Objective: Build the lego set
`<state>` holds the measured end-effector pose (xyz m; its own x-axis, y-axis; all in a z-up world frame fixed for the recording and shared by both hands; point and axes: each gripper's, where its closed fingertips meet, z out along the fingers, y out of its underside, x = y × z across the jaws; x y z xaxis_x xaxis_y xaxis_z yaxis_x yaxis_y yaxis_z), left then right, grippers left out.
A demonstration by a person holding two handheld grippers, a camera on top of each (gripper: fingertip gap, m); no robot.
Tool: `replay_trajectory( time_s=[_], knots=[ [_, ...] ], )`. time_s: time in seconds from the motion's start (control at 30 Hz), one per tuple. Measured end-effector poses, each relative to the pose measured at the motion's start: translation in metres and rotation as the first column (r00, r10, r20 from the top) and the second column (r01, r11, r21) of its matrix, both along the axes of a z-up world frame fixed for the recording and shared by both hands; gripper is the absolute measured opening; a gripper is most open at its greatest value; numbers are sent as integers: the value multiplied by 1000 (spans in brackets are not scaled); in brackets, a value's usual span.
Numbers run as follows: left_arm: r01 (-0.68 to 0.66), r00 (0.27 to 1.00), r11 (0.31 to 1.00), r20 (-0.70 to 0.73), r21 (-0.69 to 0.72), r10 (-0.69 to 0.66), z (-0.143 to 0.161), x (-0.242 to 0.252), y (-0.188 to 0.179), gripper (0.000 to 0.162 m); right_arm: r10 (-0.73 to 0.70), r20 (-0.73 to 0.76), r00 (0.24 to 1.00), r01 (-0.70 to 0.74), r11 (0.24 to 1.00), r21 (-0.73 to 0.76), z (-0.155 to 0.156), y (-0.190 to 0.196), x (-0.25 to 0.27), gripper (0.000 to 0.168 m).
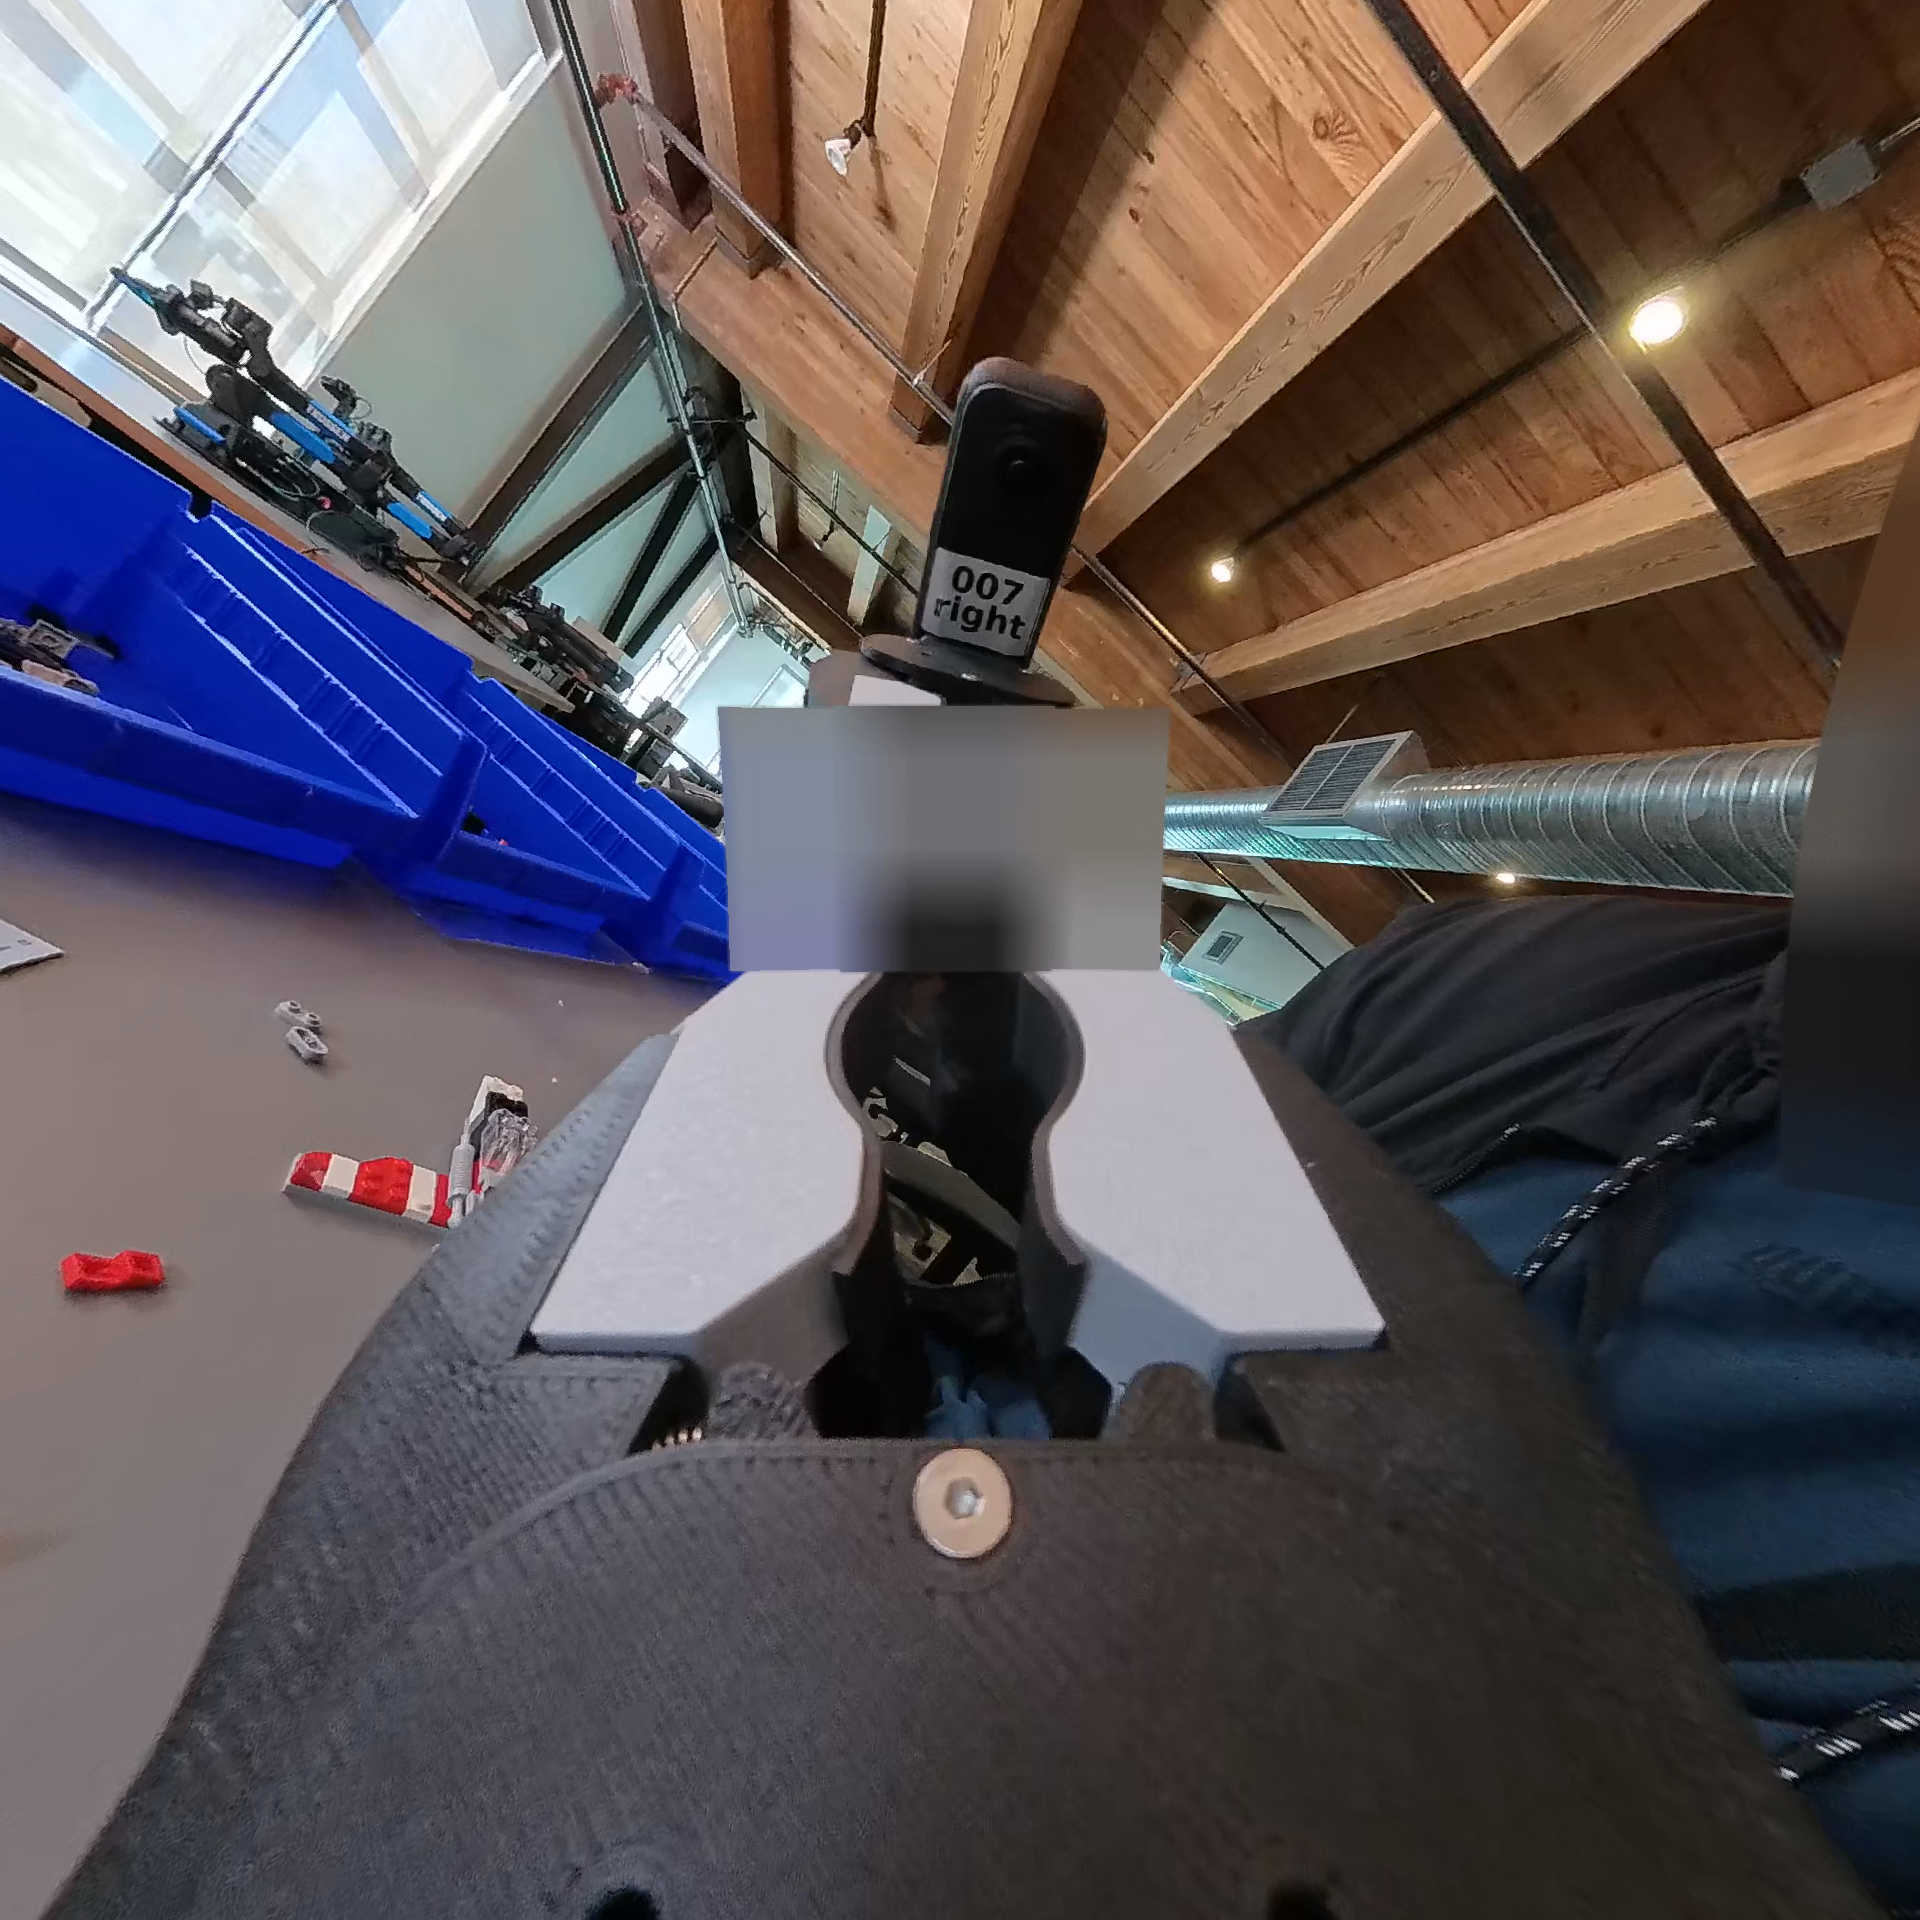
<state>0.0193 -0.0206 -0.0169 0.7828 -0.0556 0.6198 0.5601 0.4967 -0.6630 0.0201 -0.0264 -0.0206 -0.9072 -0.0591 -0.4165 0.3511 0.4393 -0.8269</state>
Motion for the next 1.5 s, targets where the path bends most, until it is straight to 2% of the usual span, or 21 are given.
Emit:
replay_trajectory(
  time_s=[0.8,0.93,1.03,1.5],
  knots=[
    [-30,999,1000,-44,2,30,7,3,-2,30,-4,-131,991,4,1000,-1,9,-3,5,13],
    [-27,999,1000,-47,-3,27,7,4,-1,28,9,-144,990,-7,1000,13,7,-4,8,13],
    [-12,998,1000,-62,4,12,9,7,0,18,14,-163,986,-10,1000,28,4,-6,10,13],
    [-18,996,999,-84,-49,14,8,9,-1,15,25,-121,992,-23,1000,16,6,-5,14,12]
  ],
)
